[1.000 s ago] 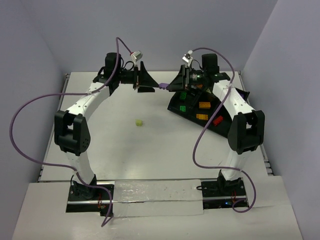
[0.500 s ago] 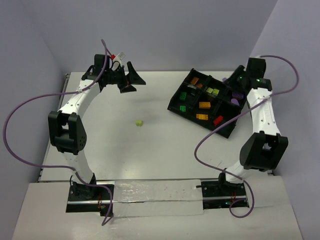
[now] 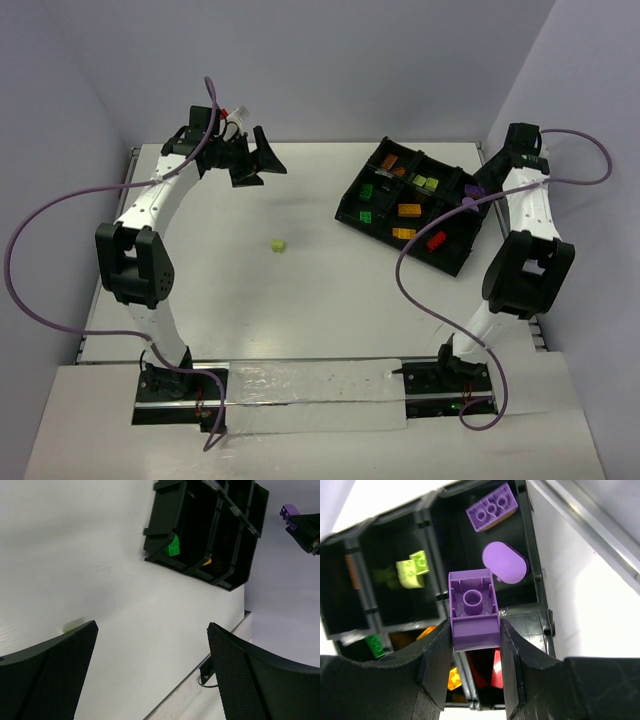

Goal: Sort the legos into containers by color

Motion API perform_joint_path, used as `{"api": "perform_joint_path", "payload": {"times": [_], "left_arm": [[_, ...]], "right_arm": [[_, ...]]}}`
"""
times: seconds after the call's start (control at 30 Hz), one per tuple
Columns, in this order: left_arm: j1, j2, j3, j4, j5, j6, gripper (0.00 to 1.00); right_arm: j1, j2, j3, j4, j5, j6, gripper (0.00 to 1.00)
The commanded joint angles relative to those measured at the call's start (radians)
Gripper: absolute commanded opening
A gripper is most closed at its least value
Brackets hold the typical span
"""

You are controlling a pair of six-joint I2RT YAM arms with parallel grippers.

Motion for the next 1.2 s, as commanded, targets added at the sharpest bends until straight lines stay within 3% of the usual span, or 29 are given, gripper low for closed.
{"api": "perform_joint_path", "payload": {"times": [0.0, 0.13, 0.33, 0.5, 0.6, 0.8, 0.9, 1.07, 1.17], "left_arm": [[-0.014, 0.017, 0.053, -0.08, -0.071, 0.049, 0.98], [-0.014, 0.013, 0.045, -0.083, -0.086, 0.052, 0.98], [-0.014, 0.02, 0.049, -0.083, -0.079, 0.045, 0.98], [-0.017, 0.012, 0.042, -0.082, -0.099, 0.042, 0.98], [-0.016, 0.0, 0.031, -0.069, -0.128, 0.026, 0.98], [-0.003, -0.01, 0.011, -0.059, -0.256, -0.077, 0.97], [0.012, -0.007, 0.005, -0.077, -0.263, -0.098, 0.96], [-0.01, -0.012, -0.019, -0.141, -0.253, 0.003, 0.91], [-0.086, 0.023, -0.023, -0.25, -0.397, 0.095, 0.89]], "right_arm": [[-0.006, 0.038, 0.058, 0.002, 0.002, 0.003, 0.08], [-0.006, 0.059, 0.047, 0.026, -0.014, 0.0, 0.47], [0.0, 0.092, 0.066, 0.053, -0.032, -0.018, 0.65], [0.03, 0.092, 0.093, 0.046, -0.044, -0.048, 0.66], [0.112, 0.055, 0.102, 0.052, -0.109, -0.119, 0.64], [0.507, 0.039, 0.11, 0.024, -0.219, -0.342, 0.63], [0.691, 0.065, 0.111, 0.019, -0.23, -0.368, 0.64], [0.755, 0.12, 0.137, 0.041, -0.29, -0.274, 0.64], [0.748, 0.103, 0.146, 0.055, -0.267, -0.24, 0.65]]}}
